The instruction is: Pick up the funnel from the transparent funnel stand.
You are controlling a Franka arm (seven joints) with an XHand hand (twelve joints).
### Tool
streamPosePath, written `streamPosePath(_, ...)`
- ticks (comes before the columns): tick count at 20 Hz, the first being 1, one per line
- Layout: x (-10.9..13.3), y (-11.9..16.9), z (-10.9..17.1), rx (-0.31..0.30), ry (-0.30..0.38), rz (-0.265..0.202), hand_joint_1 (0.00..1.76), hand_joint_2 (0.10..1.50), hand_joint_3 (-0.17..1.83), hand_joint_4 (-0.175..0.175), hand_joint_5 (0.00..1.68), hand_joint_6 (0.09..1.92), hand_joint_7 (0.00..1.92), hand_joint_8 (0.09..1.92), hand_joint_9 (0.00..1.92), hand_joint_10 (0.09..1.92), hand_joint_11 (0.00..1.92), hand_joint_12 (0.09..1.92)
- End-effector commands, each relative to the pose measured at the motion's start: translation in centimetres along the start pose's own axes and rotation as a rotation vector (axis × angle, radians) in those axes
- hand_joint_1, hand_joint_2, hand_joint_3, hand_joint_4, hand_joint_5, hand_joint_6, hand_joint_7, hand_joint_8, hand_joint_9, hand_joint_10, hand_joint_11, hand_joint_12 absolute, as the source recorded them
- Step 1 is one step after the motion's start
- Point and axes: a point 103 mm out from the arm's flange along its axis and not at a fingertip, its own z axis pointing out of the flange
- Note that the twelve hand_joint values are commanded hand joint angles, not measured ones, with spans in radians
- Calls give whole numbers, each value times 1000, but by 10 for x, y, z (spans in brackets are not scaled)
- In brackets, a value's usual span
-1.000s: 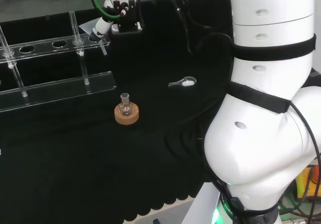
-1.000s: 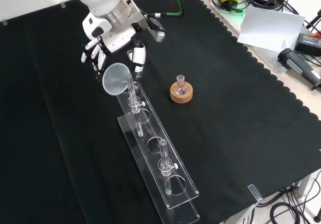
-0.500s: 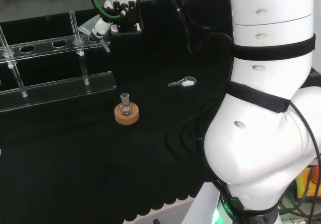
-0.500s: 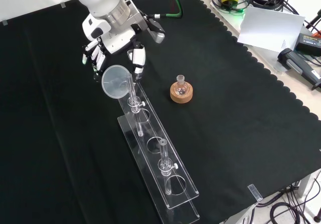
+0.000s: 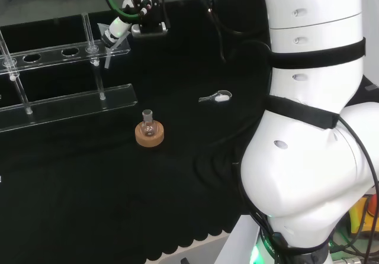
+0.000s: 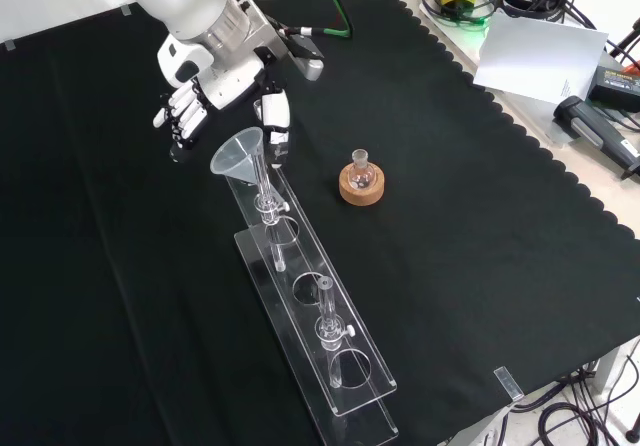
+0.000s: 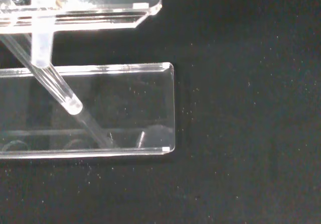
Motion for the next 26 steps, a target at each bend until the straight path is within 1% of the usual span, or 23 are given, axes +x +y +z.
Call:
streamPosePath(1,-5,-1,-1,37,-8,-14,470,643,157,-56,112,87,167,516,9,799,0,87)
streamPosePath(4,-4,-1,0,45,4,-14,465,641,147,-63,84,87,143,520,0,769,0,87)
streamPosePath(7,3,0,-1,52,15,-16,463,640,143,-65,75,87,135,522,0,759,0,87)
streamPosePath(12,7,2,-7,46,45,-24,463,640,140,-65,73,87,137,526,0,754,0,87)
streamPosePath(18,10,4,-12,56,57,-33,464,645,130,-66,111,87,191,554,0,790,0,87)
streamPosePath(20,11,5,-11,63,68,-44,464,646,128,-66,129,87,211,562,2,801,0,87)
streamPosePath(23,7,8,-8,66,99,-38,465,649,126,-67,155,87,256,578,19,816,0,87)
streamPosePath(26,2,10,-6,71,111,-25,468,654,123,-67,199,87,330,579,53,829,0,87)
